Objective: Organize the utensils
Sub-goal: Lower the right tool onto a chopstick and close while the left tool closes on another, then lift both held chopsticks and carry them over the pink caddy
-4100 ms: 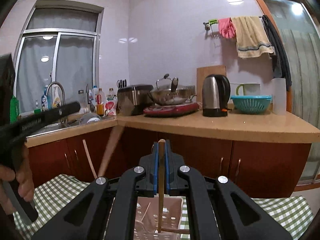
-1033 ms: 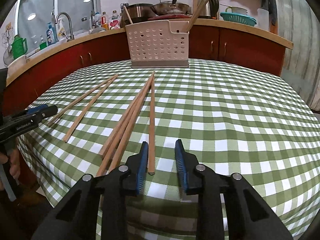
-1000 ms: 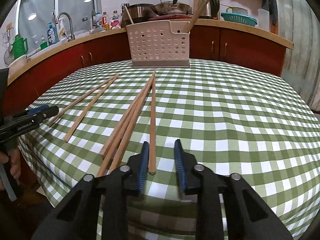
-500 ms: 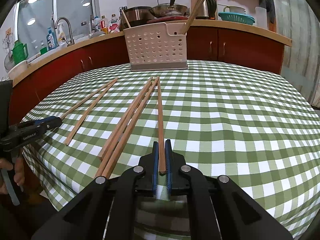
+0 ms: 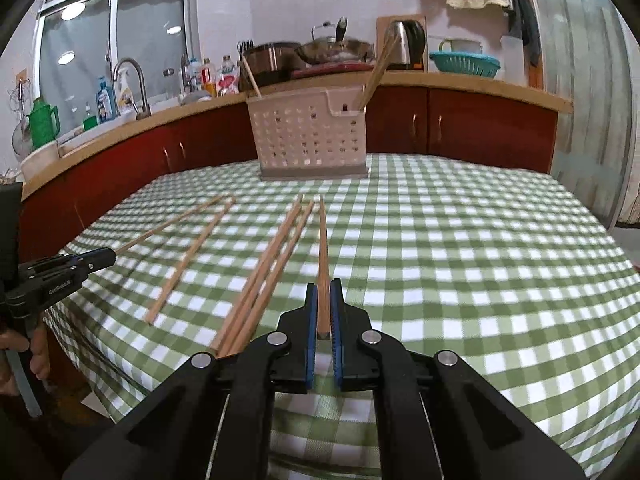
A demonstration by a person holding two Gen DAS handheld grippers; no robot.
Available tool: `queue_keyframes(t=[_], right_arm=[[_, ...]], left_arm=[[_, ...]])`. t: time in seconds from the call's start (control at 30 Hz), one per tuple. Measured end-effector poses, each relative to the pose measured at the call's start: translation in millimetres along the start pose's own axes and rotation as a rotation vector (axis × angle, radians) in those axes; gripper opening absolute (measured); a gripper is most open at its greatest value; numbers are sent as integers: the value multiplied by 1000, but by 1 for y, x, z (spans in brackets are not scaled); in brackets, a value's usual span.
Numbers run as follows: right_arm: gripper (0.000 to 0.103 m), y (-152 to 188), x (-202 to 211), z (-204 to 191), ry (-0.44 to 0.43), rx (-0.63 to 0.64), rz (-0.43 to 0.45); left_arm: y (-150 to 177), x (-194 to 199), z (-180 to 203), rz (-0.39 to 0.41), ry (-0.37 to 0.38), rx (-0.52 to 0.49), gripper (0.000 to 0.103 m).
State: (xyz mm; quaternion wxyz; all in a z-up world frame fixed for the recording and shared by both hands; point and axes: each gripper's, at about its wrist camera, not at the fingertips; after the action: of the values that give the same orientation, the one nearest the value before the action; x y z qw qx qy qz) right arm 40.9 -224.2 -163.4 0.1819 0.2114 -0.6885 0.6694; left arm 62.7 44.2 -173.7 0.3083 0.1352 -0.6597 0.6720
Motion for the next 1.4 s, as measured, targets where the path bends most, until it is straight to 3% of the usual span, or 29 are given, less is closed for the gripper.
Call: queue_keyframes(t=[0.33, 0.7, 1.4], right_arm=[[7, -33, 36, -3, 7, 16, 139], [7, -63, 62, 5, 1, -4, 235], [7, -101, 47, -4, -20, 4, 288]], left_arm=[[-33, 39, 7, 155, -22, -39, 7], [-63, 70, 11, 259, -16, -50, 7], [-111, 58, 14, 307, 48, -22, 7]])
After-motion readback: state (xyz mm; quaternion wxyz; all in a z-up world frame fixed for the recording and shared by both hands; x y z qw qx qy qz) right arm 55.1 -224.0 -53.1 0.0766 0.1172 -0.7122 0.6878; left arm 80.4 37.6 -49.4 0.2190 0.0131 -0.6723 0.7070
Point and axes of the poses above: each gripper's, at about its wrist camera, not at the fingertips, and x roughly against the way its jaws point, z to its right, y to its underside, and after that the axes turned 9 degrees about y, right-handed
